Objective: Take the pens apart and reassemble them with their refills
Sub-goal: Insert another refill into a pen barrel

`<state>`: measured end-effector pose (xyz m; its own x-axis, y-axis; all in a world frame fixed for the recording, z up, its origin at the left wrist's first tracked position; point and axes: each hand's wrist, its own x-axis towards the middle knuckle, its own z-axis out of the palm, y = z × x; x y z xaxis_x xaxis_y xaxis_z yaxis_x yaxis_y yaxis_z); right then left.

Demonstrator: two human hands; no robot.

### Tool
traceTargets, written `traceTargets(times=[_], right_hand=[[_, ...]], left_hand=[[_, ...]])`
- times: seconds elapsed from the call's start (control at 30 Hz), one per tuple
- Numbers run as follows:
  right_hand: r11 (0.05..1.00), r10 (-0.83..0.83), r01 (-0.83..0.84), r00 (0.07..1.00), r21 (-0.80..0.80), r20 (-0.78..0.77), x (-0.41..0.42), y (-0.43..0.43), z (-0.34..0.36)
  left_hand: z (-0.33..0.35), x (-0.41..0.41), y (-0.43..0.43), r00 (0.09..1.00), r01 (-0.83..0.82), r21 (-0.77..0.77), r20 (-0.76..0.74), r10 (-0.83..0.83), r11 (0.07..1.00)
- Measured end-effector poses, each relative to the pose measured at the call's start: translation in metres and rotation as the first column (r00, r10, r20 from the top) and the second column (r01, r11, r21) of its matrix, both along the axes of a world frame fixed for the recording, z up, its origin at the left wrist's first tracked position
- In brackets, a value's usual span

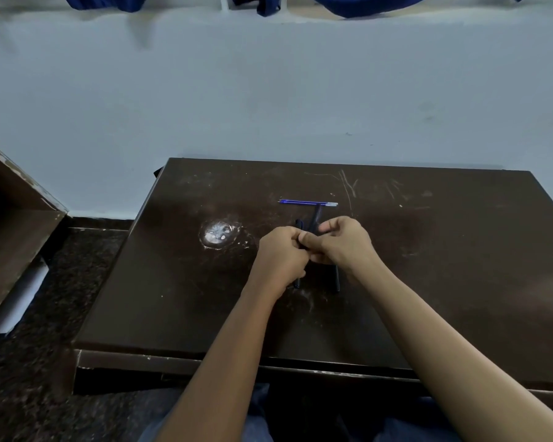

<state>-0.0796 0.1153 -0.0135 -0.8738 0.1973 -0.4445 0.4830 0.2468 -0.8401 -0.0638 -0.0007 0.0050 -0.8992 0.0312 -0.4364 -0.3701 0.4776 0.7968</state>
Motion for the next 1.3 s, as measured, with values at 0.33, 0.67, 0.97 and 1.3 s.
traceTargets(times=[0.33, 0.67, 0.97, 1.3], right_hand=[[0.904, 0.162, -0.159, 0.986, 0.398, 0.027, 0.007, -0.007, -0.014], [0.663, 0.357, -0.356, 0.924, 0.659, 0.14, 0.022, -0.018, -0.024], [0.532, 0.436, -0.511, 0.849, 0.676, 0.298, 0.035, -0.026, -0.026], [0.488, 0.415, -0.425, 0.881, 0.762, 0.226, 0.025, -0.023, -0.029]], left_hand=[[-0.001, -0.002, 0.002, 0.994, 0.101, -0.182, 0.059, -0.091, 0.978], [0.003, -0.002, -0.007, 1.0, 0.012, -0.164, -0.019, -0.015, 0.986], [0.004, -0.004, -0.012, 0.994, -0.068, -0.124, -0.097, 0.056, 0.99], [0.003, -0.004, -0.013, 0.994, -0.054, -0.125, -0.099, 0.042, 0.991]])
